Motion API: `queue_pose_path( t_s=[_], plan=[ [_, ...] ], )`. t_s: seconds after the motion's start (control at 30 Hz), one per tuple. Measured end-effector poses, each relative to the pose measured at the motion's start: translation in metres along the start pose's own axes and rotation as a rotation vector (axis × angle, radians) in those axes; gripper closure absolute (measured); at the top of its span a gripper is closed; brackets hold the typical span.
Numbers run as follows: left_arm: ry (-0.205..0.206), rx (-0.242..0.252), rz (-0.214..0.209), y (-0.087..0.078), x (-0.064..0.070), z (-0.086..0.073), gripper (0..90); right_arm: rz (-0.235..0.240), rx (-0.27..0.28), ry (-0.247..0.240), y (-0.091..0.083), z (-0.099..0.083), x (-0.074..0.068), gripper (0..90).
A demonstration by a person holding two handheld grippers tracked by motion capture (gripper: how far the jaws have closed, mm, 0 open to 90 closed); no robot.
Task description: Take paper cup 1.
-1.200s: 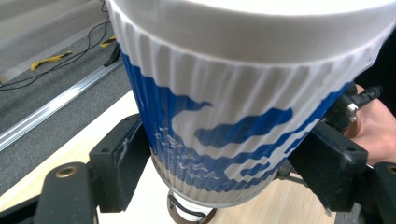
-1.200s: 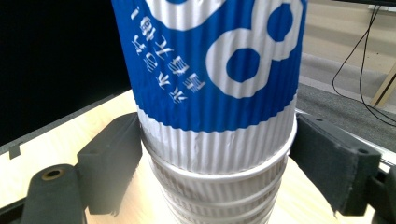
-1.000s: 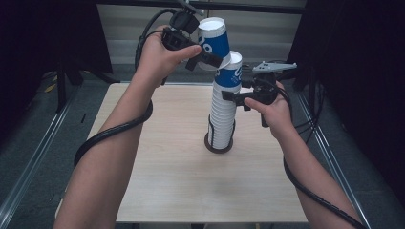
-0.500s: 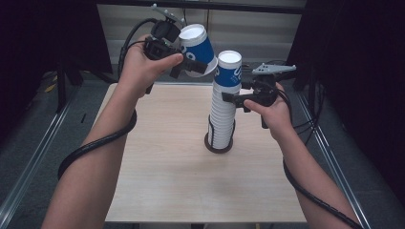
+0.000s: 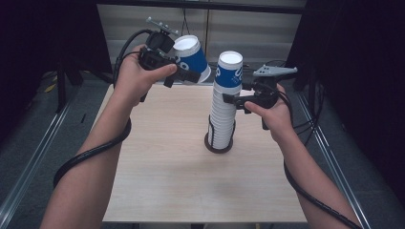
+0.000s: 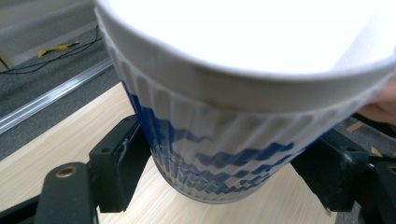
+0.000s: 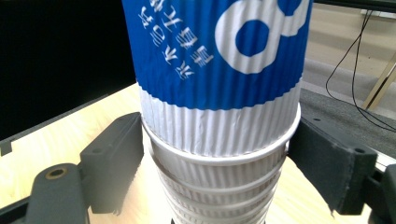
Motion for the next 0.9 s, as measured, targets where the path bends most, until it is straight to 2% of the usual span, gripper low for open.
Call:
queue_pose_path(
  t_s=[0.2,0.43,0.67,0.9],
  plan=[
    [0.003,-0.029,-0.002,0.009,-0.006,-0.014,22.8,0.001,0.007,0.000,-0.004,-0.003,0.003,15.0],
    [0.009,-0.044,-0.011,0.016,-0.006,-0.024,22.8,0.004,0.005,-0.005,-0.006,-0.005,0.007,13.9],
    [0.006,-0.063,-0.009,0.020,-0.011,-0.037,22.8,0.018,-0.008,-0.015,-0.008,-0.009,0.008,14.1],
    [0.010,-0.093,-0.005,0.029,-0.015,-0.053,22.8,0.015,-0.039,-0.026,-0.013,-0.021,0.011,14.3]
  ],
)
Point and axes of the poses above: each handheld gripper's, and its own axes: y roughly forward along the jaws, z roughly out of its top, x roughly to its right, the point moved 4 cm from there along y, roughly forward along the jaws, and after that the axes turned 6 degrees about -z, right-handed, at the moved point
